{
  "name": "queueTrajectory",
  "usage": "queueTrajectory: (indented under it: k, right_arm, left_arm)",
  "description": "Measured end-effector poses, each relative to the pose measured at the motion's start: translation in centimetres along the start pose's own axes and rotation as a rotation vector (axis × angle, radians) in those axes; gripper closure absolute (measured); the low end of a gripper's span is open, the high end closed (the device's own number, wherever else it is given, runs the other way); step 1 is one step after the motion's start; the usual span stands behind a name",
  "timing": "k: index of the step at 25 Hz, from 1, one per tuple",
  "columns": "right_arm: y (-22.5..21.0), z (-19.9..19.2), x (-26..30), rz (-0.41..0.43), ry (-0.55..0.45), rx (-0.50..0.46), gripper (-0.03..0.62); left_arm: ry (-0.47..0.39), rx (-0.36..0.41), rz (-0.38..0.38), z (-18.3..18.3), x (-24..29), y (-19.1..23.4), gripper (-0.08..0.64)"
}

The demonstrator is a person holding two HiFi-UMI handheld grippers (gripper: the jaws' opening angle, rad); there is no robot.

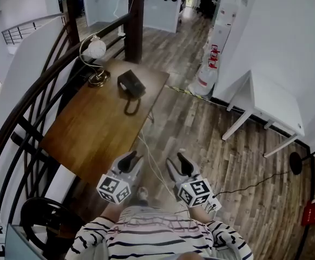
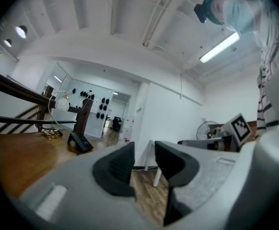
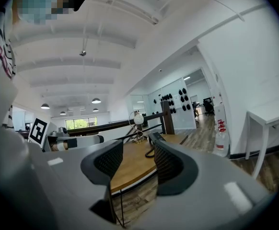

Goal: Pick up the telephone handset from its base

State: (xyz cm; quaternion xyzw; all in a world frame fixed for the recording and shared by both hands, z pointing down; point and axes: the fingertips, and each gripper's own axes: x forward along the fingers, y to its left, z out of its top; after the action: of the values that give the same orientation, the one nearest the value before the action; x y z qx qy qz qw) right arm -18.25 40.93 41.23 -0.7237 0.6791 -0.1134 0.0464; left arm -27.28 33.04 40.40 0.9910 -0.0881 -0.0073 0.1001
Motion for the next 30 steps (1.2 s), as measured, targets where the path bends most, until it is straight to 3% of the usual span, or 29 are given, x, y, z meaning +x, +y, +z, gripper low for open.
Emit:
queueTrajectory:
  k: [8, 15, 22, 30]
  right_arm:
    - [-4.0, 2.7, 10.3, -0.037, 0.012, -0.004, 0.388]
    - [-5.0, 3.7, 17.2, -0.062, 0.028, -0.019, 0.385]
    - [-5.8, 3.7, 21.3, -0.038, 0.059, -0.038, 0.385]
    - [-8.7, 3.9, 27.0, 0.052, 0.081, -0.042, 0.385]
  left_arm:
    - [0.009, -0.035, -0.047, 2.1, 6.9, 8.5, 0.421]
    - [-0.005, -0.084, -0.058, 2.7, 9.2, 15.0, 0.42]
    - [-0.025, -0.125, -0.027, 2.5, 10.4, 18.3, 0.42]
    - [-0.031, -0.137, 0.08, 2.1, 13.0, 22.6, 0.42]
